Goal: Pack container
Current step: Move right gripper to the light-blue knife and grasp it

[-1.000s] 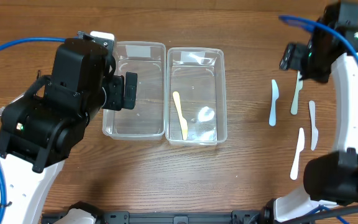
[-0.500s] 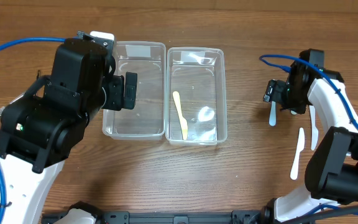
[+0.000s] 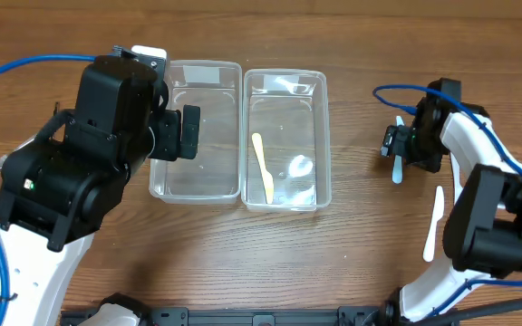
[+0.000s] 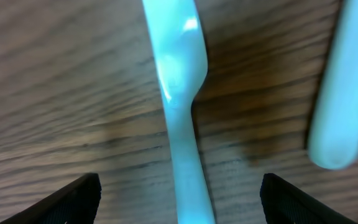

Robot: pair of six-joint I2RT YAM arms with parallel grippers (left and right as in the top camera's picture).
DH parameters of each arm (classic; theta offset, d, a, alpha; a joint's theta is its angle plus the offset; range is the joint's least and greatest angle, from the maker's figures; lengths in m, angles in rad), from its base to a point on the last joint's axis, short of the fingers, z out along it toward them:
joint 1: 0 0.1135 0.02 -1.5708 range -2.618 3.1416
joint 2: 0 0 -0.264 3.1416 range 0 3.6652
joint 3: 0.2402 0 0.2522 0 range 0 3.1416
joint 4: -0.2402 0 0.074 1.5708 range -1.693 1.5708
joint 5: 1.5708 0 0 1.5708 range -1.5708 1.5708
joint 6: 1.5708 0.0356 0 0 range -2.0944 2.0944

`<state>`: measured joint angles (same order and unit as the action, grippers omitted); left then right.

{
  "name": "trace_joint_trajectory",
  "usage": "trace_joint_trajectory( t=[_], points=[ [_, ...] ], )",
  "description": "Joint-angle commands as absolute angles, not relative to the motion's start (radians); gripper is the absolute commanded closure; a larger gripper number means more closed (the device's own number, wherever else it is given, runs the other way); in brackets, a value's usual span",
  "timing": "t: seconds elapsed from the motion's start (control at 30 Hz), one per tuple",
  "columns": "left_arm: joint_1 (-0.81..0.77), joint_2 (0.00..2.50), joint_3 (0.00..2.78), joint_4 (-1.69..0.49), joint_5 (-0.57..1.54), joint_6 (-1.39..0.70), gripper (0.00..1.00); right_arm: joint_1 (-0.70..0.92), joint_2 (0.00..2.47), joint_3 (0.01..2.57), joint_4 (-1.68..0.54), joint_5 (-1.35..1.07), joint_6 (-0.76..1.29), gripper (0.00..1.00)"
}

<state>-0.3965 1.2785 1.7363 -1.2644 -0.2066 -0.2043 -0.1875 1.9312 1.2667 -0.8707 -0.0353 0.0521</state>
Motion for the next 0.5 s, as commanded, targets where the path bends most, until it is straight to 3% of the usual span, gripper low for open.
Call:
trace_joint_trajectory(
  t=[0.0, 0.3, 0.47],
  points=[
    [-0.391, 1.275, 1.752, -1.264, -0.209, -0.218, 0.00, -0.186, 1.963, 1.263, -0.870, -0.011, 0.055, 0.16],
    [-0.391, 1.275, 1.752, -1.263, -0.210, -0.218, 0.00, -0.185, 2.030, 1.263, -0.888, 0.006, 0.056, 0.16],
    [-0.391, 1.275, 1.752, -1.263, -0.210, -0.217, 0.00, -0.184, 2.037, 1.263, -0.894, -0.001, 0.056, 0.33]
  ],
)
